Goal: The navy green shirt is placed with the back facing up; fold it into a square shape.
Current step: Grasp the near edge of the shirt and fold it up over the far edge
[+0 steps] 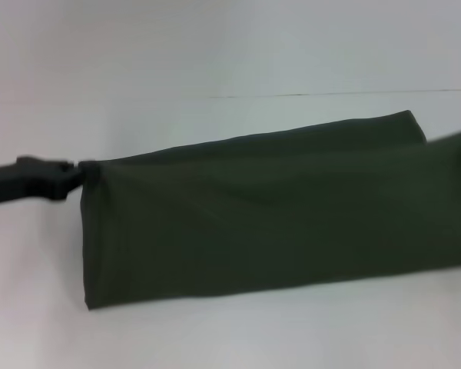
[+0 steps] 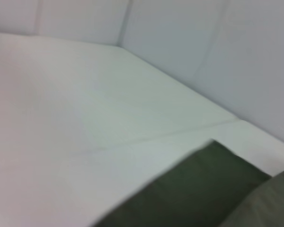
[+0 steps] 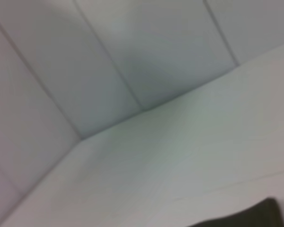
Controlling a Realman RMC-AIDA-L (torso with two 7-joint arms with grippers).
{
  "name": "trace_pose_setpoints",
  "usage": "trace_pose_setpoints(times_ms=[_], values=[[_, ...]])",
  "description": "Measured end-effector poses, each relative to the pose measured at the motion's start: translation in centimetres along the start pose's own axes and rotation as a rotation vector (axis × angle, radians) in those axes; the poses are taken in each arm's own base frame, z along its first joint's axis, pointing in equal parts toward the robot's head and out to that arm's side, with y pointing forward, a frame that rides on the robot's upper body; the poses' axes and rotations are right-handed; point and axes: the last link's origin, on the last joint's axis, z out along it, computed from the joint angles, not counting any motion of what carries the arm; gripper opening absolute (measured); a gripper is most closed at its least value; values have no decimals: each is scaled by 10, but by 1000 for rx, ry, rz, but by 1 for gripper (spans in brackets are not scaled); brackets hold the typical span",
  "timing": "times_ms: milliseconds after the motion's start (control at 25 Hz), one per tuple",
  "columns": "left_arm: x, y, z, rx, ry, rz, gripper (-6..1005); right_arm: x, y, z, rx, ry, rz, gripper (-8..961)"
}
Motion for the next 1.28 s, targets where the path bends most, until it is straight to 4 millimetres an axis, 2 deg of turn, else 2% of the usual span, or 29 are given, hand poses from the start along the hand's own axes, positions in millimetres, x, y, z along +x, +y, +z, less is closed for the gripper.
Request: trace_pose_setpoints(times_ms=[240,480,880,1280], values=[[22,-16,29,119,22,22,-3,-21,8,66,101,40,-73,84],[34,-30,48,249,17,43,-1,-30,18,102,173,59,-120,92],[39,-38,62,351,28,64,-2,-33,22,115,201,17,-124,105],[33,-37,78,417,18,69,-1,-25,25,124,232,25,-146,119]])
